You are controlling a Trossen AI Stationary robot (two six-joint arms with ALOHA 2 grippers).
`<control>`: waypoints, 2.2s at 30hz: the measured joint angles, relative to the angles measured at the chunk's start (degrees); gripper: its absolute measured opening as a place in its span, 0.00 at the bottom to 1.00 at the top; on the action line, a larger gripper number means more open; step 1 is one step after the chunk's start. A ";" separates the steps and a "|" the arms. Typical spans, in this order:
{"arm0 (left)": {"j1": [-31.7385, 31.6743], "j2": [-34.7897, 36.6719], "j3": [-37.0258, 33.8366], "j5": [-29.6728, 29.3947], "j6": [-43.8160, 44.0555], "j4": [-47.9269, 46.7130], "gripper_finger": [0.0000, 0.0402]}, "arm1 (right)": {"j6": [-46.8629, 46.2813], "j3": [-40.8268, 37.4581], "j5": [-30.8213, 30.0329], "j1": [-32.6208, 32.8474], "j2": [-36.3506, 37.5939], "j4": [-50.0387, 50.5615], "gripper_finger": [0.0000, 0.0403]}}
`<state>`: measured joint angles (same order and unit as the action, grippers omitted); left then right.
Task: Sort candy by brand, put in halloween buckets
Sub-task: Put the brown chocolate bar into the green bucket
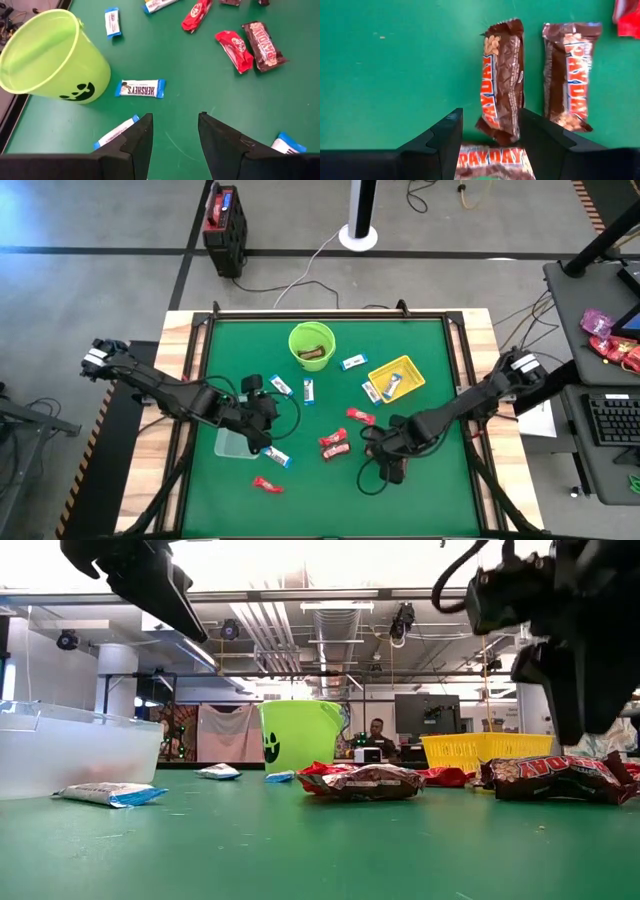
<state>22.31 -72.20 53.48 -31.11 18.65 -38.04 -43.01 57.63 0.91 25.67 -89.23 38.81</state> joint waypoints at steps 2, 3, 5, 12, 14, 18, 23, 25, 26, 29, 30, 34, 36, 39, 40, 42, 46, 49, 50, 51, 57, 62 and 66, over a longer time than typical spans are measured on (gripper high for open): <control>0.00 -0.02 -0.05 0.00 0.00 0.01 0.35 | -0.40 0.00 -0.10 -0.02 -1.46 -0.77 0.45; 0.00 -0.02 -0.08 -0.01 0.00 0.18 0.35 | -0.56 0.00 -0.50 -0.02 -2.20 -0.70 0.45; 0.00 -0.02 -0.35 -0.52 -0.29 0.12 0.35 | -0.68 0.00 -1.01 -0.04 -3.69 -0.79 0.45; 0.00 -0.20 -0.40 -2.55 -2.88 0.71 0.35 | -0.93 0.00 -1.04 -0.03 -6.20 -0.90 0.32; 0.00 -0.20 -0.40 -2.56 -3.56 1.07 0.35 | -0.94 0.00 -1.00 -0.04 -5.88 -0.94 0.25; 0.00 -0.20 -0.40 -2.84 -3.65 1.09 0.35 | -0.87 0.00 -0.93 -0.04 -3.33 -1.04 0.13; 0.00 -0.20 -0.40 -2.91 -3.65 1.35 0.35 | -0.36 0.00 -2.18 -0.58 2.61 -2.29 0.12; 0.00 -0.20 -0.40 -2.91 -3.64 2.18 0.35 | 1.35 0.00 -4.96 -1.78 5.48 -3.95 0.13; 0.00 -0.20 -0.40 -2.91 -3.63 2.58 0.35 | 2.87 0.00 -7.06 -2.65 6.83 -4.81 0.13; 0.00 -0.20 -0.40 -2.92 -3.61 4.71 0.35 | 9.66 0.00 -14.32 -6.09 10.31 -8.83 0.13; 0.00 -0.20 -0.40 -2.91 -3.61 5.38 0.35 | 12.44 0.00 -16.66 -7.48 11.17 -10.47 0.13; 0.00 -0.20 -0.64 -2.91 -3.61 8.50 0.35 | 25.35 0.00 -23.13 -14.14 13.03 -20.61 0.12; 0.00 -0.35 -0.66 -2.91 -3.60 9.54 0.35 | 32.74 0.00 -23.14 -17.80 13.04 -27.93 0.12; 0.00 -0.86 -0.68 -2.95 -3.61 10.81 0.35 | 39.61 0.00 -22.92 -23.50 12.20 -38.33 0.12; -0.04 -1.24 -0.70 -2.97 -3.61 11.36 0.35 | 40.04 0.00 -22.85 -25.49 11.66 -41.24 0.12; -0.08 -1.97 -0.70 -3.55 -3.61 12.18 0.35 | 40.51 0.02 -21.06 -29.50 10.66 -46.28 0.12; -0.17 -4.23 -0.70 -5.90 -3.53 12.99 0.35 | 38.38 0.02 -12.12 -36.84 7.76 -53.62 0.12; -0.44 -5.58 -0.70 -7.24 -3.37 13.38 0.35 | 36.18 0.02 -6.89 -40.72 4.74 -56.91 0.12; -0.56 -5.82 -0.70 -7.24 -3.42 13.40 0.35 | 35.40 0.02 -5.45 -41.68 3.68 -57.70 0.12; -0.70 -5.92 -0.69 -7.16 -4.03 13.38 0.35 | 34.75 0.02 -4.11 -42.51 2.80 -57.70 0.12; -1.57 -5.23 0.88 -2.21 -10.32 8.65 0.35 | 32.60 3.43 -3.08 -44.17 -3.29 -55.42 0.15; -4.84 -4.90 2.71 5.87 -15.53 1.54 0.35 | 33.59 8.69 -1.97 -44.19 -7.95 -51.56 0.19; -7.06 -4.90 2.71 6.59 -22.47 0.20 0.35 | 33.42 13.91 -2.39 -44.89 -10.78 -43.88 0.25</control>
<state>15.24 -77.10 56.18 -24.53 -3.81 -37.84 -9.58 71.53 -1.48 -19.22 -100.02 -5.07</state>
